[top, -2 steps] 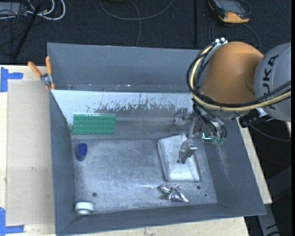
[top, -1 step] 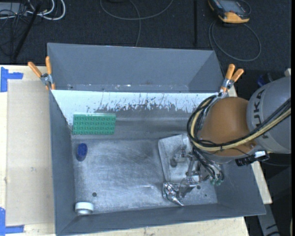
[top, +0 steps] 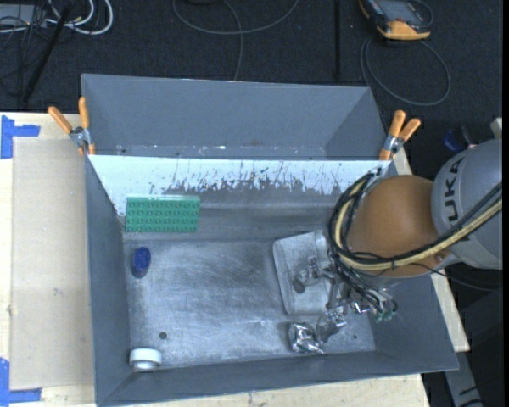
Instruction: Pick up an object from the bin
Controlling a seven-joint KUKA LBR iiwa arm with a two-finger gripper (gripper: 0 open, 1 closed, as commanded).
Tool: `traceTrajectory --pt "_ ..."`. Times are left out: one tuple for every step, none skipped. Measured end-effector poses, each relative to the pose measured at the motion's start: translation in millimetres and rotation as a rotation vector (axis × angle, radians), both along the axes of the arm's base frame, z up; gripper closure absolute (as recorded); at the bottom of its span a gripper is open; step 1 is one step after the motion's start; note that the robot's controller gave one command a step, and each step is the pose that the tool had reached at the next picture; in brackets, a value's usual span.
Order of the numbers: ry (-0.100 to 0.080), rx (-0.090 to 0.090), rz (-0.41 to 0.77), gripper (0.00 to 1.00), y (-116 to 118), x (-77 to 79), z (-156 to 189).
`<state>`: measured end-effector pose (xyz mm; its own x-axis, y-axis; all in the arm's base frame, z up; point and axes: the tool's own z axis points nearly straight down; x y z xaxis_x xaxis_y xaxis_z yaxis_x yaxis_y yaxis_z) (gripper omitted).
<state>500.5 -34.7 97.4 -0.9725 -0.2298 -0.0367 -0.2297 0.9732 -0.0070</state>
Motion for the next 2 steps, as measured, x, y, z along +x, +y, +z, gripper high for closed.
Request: traceTrajectory --pt "0.035 -0.007 0.313 0.0 -27.7 -27.4 2.6" --pt "0.022 -0.003 -0.018 0.0 -26.5 -20.7 -24.1"
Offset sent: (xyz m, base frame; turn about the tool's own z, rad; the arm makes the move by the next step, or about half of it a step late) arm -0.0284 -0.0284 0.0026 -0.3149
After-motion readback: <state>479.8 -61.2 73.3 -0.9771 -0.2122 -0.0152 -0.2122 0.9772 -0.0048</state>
